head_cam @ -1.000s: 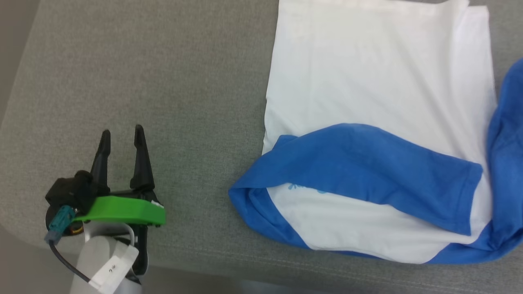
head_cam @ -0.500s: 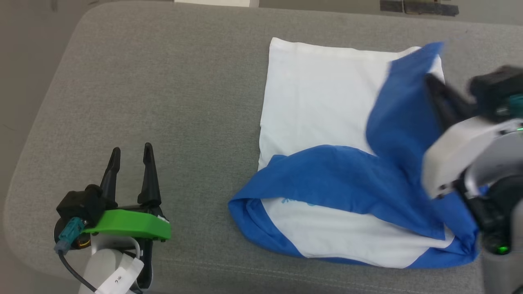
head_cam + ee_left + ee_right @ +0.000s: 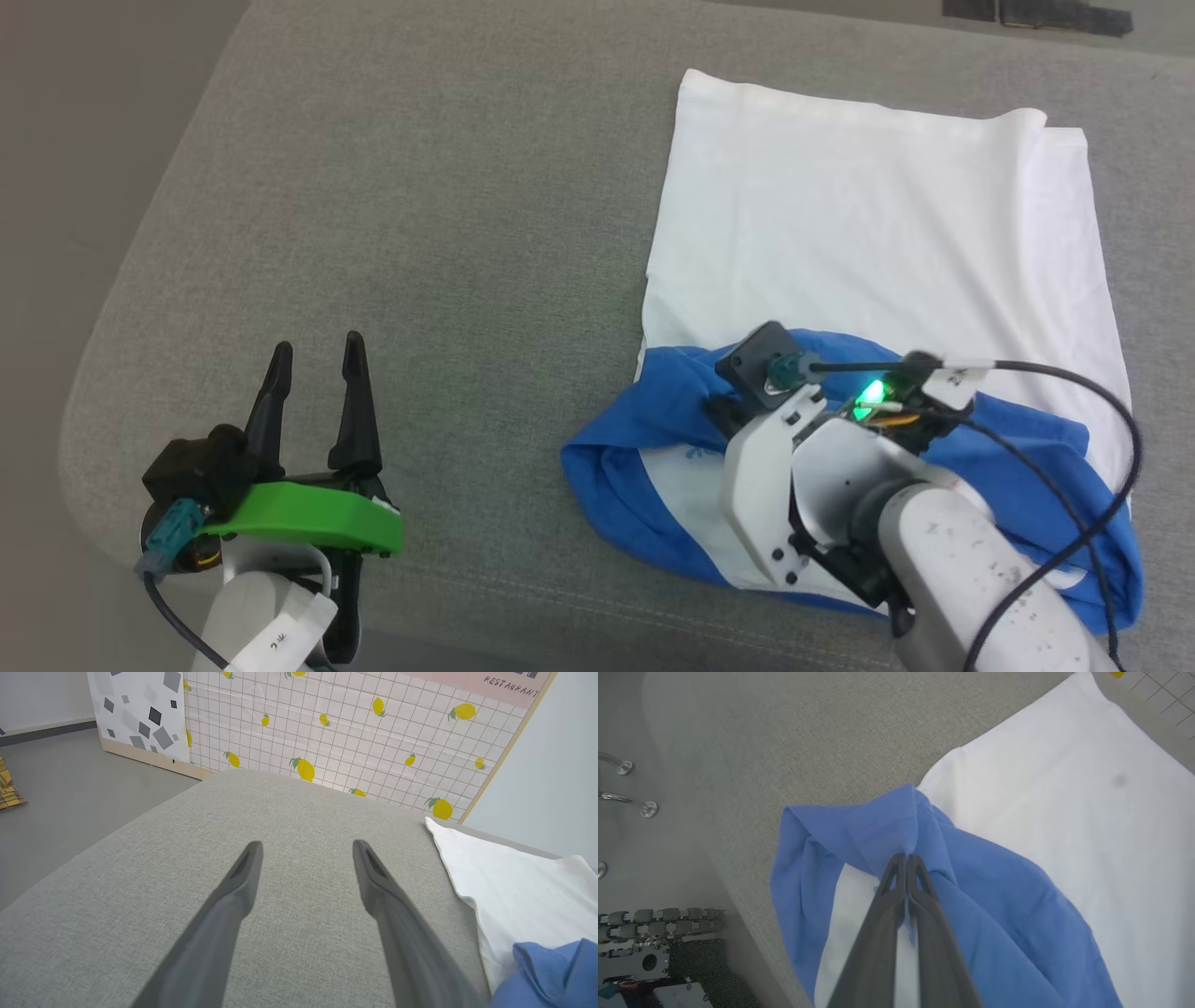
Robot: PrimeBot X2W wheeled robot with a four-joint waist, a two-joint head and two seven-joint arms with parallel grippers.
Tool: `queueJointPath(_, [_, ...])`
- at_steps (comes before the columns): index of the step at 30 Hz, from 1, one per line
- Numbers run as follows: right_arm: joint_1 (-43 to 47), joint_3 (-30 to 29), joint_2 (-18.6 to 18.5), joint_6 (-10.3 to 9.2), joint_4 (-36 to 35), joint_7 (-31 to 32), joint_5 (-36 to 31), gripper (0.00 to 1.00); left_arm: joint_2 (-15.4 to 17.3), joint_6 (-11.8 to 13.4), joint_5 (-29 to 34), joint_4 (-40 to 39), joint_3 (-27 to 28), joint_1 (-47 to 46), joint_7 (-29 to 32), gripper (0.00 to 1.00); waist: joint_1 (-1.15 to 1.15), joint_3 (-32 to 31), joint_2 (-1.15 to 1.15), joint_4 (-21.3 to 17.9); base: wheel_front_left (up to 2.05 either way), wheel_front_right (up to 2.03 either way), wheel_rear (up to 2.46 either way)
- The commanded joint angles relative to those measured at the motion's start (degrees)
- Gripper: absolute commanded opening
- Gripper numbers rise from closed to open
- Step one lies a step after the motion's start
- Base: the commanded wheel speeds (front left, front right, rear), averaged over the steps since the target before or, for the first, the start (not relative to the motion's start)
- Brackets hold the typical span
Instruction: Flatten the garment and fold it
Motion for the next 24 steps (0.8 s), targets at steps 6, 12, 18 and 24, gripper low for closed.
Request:
queueJointPath(6, [0.5,3.0,-0.1,-0.09,8.7,-0.5,2.0,0.00,-0.1,0.8,-0.8,0.2,-0.4,-0.1,-0.2,1.00,0.00,0.7,0.00,0.6,0.00,0.00,0.00])
queueJointPath(12, [1.4,2.8,1.4,-0.09,10.1,-3.8,5.4,1.00,-0.1,0.9,-0.4,0.7,-0.4,0.4,-0.2,1.00,0.00,-0.3,0.00,-0.9,0.00,0.00,0.00])
queueJointPath(18, [3.9,-4.4,3.3,-0.09,3.1,-14.6,7.6,1.00,-0.1,0.8,0.9,1.0,0.3,0.7,-0.2,1.00,0.00,-1.6,0.00,-3.6,0.00,0.00,0.00])
queueJointPath(24, [9.2,-15.9,4.8,-0.09,-3.9,-27.3,5.2,1.00,0.5,0.7,1.6,1.2,0.5,0.6,-0.2,1.00,0.00,-2.3,0.00,-7.8,0.00,0.00,0.00])
